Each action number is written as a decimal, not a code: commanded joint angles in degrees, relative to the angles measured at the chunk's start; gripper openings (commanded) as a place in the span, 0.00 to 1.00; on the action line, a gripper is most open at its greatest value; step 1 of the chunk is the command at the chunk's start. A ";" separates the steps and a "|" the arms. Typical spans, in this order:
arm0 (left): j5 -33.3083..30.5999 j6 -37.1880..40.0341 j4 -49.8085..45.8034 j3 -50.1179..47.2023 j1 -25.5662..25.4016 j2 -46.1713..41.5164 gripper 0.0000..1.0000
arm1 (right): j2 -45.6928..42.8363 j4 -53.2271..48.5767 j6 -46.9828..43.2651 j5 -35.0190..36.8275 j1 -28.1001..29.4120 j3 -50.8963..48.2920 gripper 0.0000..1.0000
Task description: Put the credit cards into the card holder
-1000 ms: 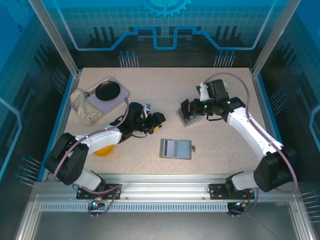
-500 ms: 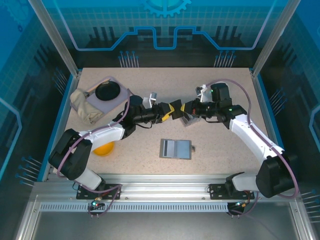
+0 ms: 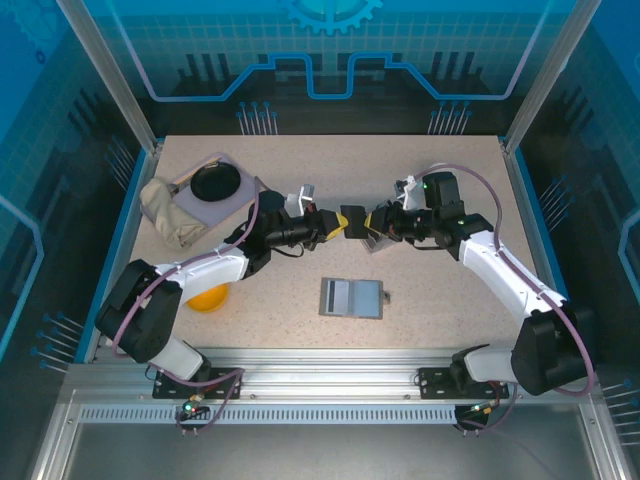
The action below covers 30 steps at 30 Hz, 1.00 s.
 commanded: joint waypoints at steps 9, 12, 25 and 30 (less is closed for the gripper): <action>-7.66 16.04 -24.70 -3.88 -6.44 -3.59 0.00 | 0.37 -16.57 -9.21 24.39 5.10 -9.36 0.53; -9.31 16.38 -24.88 -5.53 -8.95 -2.55 0.00 | 0.99 -16.09 -8.37 27.06 7.91 -11.31 0.59; -16.09 17.39 -18.28 -11.57 -13.64 -0.01 0.00 | 5.66 -11.22 -7.29 25.78 11.56 -15.07 0.67; -16.30 17.97 -17.29 -12.29 -13.66 0.20 0.00 | 7.95 -9.34 -7.24 24.03 11.65 -15.23 0.66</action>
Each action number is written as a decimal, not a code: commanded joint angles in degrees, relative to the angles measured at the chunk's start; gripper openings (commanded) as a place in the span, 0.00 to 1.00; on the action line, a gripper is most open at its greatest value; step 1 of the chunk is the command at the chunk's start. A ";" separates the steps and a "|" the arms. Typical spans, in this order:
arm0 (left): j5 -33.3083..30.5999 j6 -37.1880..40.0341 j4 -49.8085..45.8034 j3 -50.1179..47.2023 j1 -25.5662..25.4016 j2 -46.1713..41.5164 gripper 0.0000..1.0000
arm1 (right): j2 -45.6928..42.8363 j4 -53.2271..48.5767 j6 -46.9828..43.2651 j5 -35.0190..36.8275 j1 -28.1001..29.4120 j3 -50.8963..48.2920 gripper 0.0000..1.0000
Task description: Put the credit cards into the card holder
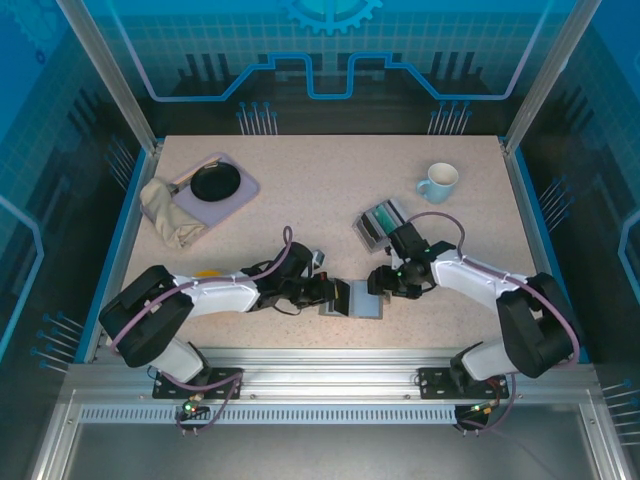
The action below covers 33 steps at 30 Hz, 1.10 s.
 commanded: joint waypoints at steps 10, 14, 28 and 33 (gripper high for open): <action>0.04 -0.52 12.84 -3.39 -0.25 2.59 0.00 | 5.06 3.72 0.47 -1.46 0.78 -1.46 0.55; 1.48 -1.19 14.46 -3.29 -0.22 4.75 0.00 | 5.82 4.40 0.61 -1.41 0.75 -1.86 0.50; 1.16 -1.71 12.91 -2.02 -1.91 7.70 0.00 | 7.80 6.19 0.81 -2.92 0.65 -2.62 0.35; 0.61 -1.67 11.92 -2.07 -2.16 7.52 0.00 | 8.15 5.96 0.90 -2.49 0.58 -2.63 0.32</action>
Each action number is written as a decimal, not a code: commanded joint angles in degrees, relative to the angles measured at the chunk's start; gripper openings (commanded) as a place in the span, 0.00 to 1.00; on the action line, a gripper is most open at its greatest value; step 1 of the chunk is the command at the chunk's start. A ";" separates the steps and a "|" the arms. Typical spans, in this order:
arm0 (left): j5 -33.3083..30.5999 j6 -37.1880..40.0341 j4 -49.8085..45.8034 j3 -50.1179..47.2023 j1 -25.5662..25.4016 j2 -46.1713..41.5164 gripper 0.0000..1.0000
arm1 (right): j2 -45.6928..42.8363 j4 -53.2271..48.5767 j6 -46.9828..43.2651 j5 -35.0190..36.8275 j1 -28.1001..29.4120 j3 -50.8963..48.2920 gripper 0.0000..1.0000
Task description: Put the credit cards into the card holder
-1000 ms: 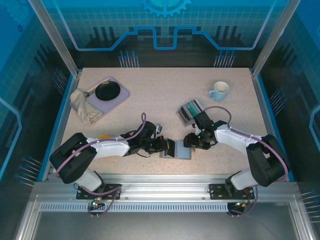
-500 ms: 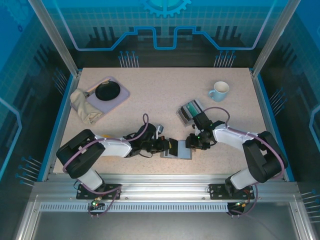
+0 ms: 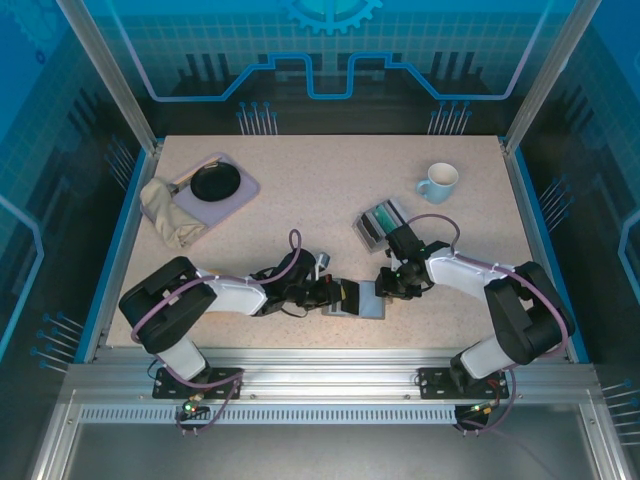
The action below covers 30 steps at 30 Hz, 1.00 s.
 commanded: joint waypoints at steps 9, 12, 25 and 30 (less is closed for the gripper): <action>-1.52 0.28 -1.69 0.97 -1.42 1.25 0.00 | 4.55 5.69 0.66 -4.88 0.75 -3.37 0.31; -2.24 0.13 -1.58 1.73 -1.82 2.25 0.00 | 4.43 6.04 0.82 -4.96 0.59 -3.83 0.31; -8.90 2.72 -6.12 -0.11 -1.98 -3.31 0.00 | 4.59 7.29 0.84 -6.17 -0.31 -4.47 0.31; -6.44 2.78 -4.26 1.54 -2.02 -0.35 0.00 | 5.02 7.90 0.85 -6.91 -0.35 -4.38 0.31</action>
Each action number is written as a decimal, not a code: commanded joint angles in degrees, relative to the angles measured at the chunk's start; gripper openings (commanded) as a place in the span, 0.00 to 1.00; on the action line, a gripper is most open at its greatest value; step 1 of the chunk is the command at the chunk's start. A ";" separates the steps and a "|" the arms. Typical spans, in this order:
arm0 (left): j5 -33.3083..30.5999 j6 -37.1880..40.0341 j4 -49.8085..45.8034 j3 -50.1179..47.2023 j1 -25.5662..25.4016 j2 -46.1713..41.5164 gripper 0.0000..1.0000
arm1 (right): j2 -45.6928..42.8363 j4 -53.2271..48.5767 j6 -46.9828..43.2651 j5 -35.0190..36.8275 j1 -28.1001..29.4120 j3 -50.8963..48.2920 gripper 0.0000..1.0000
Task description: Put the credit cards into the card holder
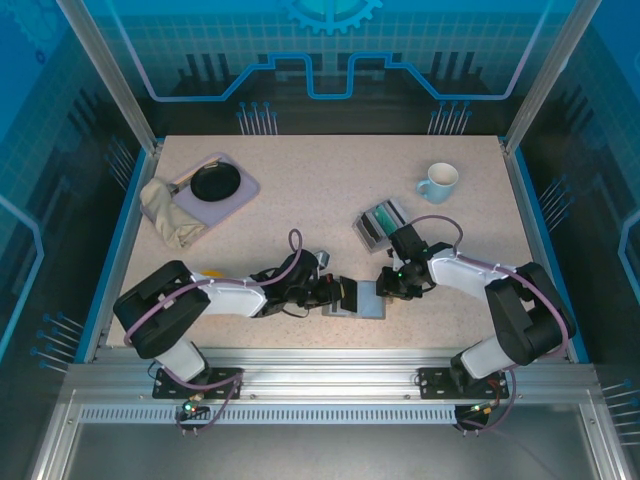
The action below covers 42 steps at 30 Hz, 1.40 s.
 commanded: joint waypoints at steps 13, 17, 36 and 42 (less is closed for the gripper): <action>3.68 2.47 -0.27 0.93 -1.01 3.31 0.00 | 5.06 6.77 0.79 -5.63 0.96 -3.46 0.31; 4.25 2.57 -2.26 0.40 -1.06 1.96 0.00 | 5.04 6.68 0.75 -5.61 0.96 -3.43 0.31; 3.05 -2.48 -0.35 5.14 -3.47 8.06 0.01 | 4.69 7.68 1.54 -6.49 0.87 -4.95 0.30; -0.16 -5.20 -2.67 4.66 -3.79 7.09 0.04 | 4.38 7.48 1.55 -6.62 0.35 -5.33 0.30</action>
